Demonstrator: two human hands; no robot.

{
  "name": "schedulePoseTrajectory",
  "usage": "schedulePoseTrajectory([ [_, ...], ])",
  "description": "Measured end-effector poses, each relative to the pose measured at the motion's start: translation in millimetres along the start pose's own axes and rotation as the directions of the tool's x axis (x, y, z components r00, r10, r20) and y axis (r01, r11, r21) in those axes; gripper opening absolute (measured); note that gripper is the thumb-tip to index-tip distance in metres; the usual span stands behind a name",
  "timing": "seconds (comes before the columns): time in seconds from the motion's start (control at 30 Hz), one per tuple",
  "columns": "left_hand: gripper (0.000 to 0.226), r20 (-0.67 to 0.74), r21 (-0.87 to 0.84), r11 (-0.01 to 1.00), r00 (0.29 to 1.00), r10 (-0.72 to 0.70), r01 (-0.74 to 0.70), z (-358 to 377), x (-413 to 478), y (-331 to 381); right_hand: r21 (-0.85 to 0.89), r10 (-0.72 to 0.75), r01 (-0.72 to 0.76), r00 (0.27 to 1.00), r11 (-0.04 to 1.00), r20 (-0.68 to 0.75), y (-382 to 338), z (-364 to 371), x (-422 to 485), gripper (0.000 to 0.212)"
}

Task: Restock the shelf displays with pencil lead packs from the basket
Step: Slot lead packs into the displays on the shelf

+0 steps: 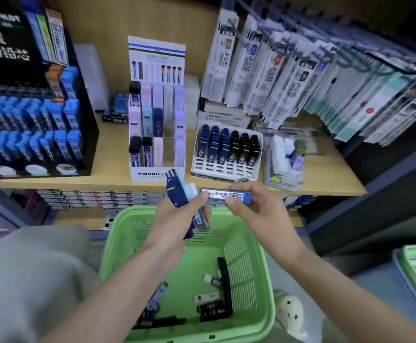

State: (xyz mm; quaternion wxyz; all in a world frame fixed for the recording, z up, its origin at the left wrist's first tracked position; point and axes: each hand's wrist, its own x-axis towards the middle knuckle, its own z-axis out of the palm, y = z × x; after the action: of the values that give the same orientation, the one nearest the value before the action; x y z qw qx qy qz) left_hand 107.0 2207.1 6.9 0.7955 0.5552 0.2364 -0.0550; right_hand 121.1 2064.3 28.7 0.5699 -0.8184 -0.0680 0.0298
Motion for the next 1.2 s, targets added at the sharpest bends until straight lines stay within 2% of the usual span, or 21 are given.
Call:
schedulePoseTrajectory([
  [0.07,0.013,0.036,-0.009,1.0,0.999,0.018,-0.017,-0.8,-4.4,6.4,0.121,0.021,-0.016,0.999,0.992,-0.04,-11.4,-1.5,-1.6,0.011],
  [0.13,0.011,0.053,0.011,0.999,0.998,0.04,-0.04,-5.6,-7.8,13.3,0.18,0.023,-0.008,0.996,0.984,-0.081,-23.7,-0.2,0.8,0.011],
  [0.2,0.017,0.058,0.043,0.997,0.996,0.067,-0.069,-15.4,-8.3,21.6,0.208,0.002,0.026,0.991,0.978,-0.135,-37.0,4.4,7.7,0.007],
  [0.33,0.028,0.045,0.065,0.988,0.989,0.14,-0.143,-49.7,-2.2,43.7,0.136,-0.089,0.119,0.974,0.983,-0.209,-59.5,23.8,30.7,0.003],
  [0.4,0.026,0.003,0.085,0.984,0.988,0.155,-0.154,-70.3,2.3,56.8,0.064,-0.126,0.142,0.969,0.988,-0.213,-66.8,39.9,45.1,0.003],
  [0.6,0.012,-0.111,0.055,0.979,0.973,0.202,-0.197,-137.2,23.3,91.9,-0.046,-0.223,0.22,0.971,0.974,-0.079,-84.5,118.5,79.1,0.014],
  [0.83,0.02,-0.21,0.066,0.977,0.954,0.213,-0.204,-206.6,38.1,114.6,-0.289,-0.33,0.348,0.937,0.892,0.113,-86.6,209.0,110.4,0.007],
  [1.0,0.021,-0.259,0.029,0.981,0.946,0.194,-0.194,-234.3,49.0,110.6,-0.441,-0.356,0.433,0.901,0.786,0.249,-77.7,236.3,127.9,0.01],
  [1.2,0.022,-0.271,0.011,0.98,0.943,0.193,-0.197,-244.6,54.1,112.0,-0.505,-0.365,0.454,0.891,0.734,0.271,-76.5,242.4,143.6,0.01],
])
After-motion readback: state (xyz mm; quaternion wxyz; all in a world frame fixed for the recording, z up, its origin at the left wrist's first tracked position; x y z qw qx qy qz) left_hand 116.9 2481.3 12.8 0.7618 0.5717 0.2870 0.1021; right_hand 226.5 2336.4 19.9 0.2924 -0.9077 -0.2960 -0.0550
